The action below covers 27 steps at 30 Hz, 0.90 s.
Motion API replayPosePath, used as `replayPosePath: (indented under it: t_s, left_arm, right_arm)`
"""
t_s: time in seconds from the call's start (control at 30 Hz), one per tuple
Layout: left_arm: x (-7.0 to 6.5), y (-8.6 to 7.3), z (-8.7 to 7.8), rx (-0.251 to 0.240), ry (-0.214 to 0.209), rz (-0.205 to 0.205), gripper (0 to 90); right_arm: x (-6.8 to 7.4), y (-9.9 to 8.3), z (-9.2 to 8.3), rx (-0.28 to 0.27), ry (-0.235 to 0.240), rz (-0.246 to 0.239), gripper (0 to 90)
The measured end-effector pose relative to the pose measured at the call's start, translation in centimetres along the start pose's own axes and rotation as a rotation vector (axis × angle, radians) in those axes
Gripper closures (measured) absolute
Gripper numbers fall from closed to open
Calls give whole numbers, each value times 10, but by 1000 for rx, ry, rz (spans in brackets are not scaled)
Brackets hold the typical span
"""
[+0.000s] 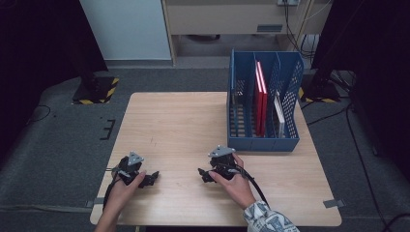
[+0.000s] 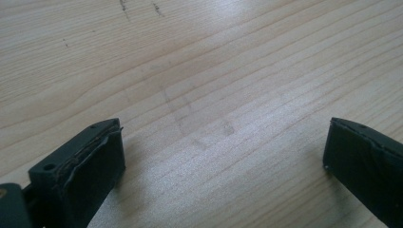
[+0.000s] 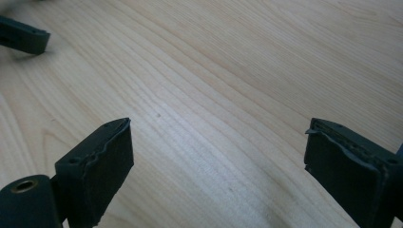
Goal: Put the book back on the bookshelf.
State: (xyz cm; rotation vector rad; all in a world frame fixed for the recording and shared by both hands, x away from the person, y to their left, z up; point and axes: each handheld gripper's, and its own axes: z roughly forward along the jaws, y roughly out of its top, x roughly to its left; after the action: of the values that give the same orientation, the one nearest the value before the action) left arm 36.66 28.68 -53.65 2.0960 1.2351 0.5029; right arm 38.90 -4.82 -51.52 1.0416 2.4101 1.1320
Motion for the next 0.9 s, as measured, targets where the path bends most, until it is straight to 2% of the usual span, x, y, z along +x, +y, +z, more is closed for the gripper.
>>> replayPosePath:
  t_s: [0.13, 0.2, 0.4, 0.53, 0.6, 0.9]
  left_arm:
    - [0, 0, 0, 0, -2, 3, 0]
    - [0, 0, 0, 0, -2, 3, 0]
    - [0, 0, 0, 0, -2, 3, 0]
    - [0, 0, 0, 2, -2, 6, 0]
    - [0, 0, 0, 0, -2, 3, 0]
    - [0, 0, 0, 3, -1, 4, 0]
  right_arm:
    - [-8, -2, 8, 19, -15, 37, 97]
    - [-11, -4, 12, 33, -31, 41, 98]
    - [-13, -8, 21, 57, -68, 69, 96]
    - [-12, -9, 24, 42, -92, 64, 90]
    - [-10, -9, 25, 54, -104, 45, 79]
    - [-9, -8, 26, 59, -109, 44, 63]
